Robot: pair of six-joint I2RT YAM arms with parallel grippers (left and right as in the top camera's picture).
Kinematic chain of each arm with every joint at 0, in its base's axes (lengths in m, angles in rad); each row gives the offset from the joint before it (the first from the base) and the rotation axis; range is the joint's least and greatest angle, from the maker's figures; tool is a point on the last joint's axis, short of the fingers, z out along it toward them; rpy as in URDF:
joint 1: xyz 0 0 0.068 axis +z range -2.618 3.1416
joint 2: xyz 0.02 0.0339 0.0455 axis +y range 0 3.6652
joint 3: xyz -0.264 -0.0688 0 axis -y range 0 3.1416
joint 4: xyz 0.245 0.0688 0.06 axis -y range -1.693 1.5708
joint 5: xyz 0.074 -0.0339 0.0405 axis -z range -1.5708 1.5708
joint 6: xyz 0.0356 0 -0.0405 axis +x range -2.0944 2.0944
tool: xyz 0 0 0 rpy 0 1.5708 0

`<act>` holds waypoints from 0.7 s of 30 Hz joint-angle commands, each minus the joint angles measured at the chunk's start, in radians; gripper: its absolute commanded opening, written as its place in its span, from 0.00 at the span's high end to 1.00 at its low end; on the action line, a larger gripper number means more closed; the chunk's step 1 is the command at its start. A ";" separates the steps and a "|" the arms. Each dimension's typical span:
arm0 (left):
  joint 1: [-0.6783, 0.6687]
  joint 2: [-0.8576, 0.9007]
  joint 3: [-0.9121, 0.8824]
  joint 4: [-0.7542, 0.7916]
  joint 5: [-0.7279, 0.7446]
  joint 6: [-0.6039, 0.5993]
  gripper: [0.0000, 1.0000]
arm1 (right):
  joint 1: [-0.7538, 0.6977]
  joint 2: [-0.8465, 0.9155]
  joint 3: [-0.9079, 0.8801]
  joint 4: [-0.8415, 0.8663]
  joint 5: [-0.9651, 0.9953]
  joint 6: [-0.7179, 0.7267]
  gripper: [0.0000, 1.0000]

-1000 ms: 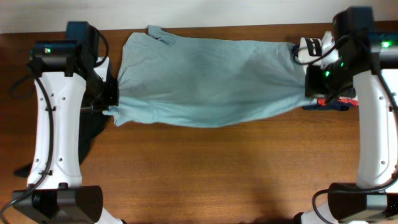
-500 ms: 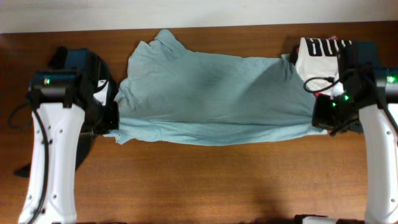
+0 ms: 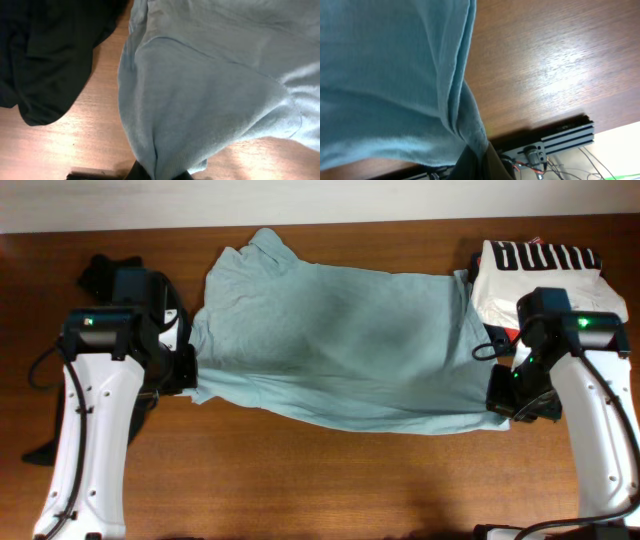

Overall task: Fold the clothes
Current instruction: 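Open both grippers and raise them away from the t-shirt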

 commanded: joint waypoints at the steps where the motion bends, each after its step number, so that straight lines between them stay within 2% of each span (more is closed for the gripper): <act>1: -0.002 -0.011 -0.078 0.051 0.004 -0.010 0.99 | -0.009 -0.029 -0.054 0.029 -0.011 0.013 0.96; 9: -0.001 -0.010 -0.247 0.309 0.004 -0.032 1.00 | -0.009 -0.028 -0.115 0.171 -0.010 0.011 0.96; 21: -0.002 -0.006 -0.250 0.577 0.004 -0.031 1.00 | -0.008 -0.008 -0.115 0.353 -0.007 0.009 0.96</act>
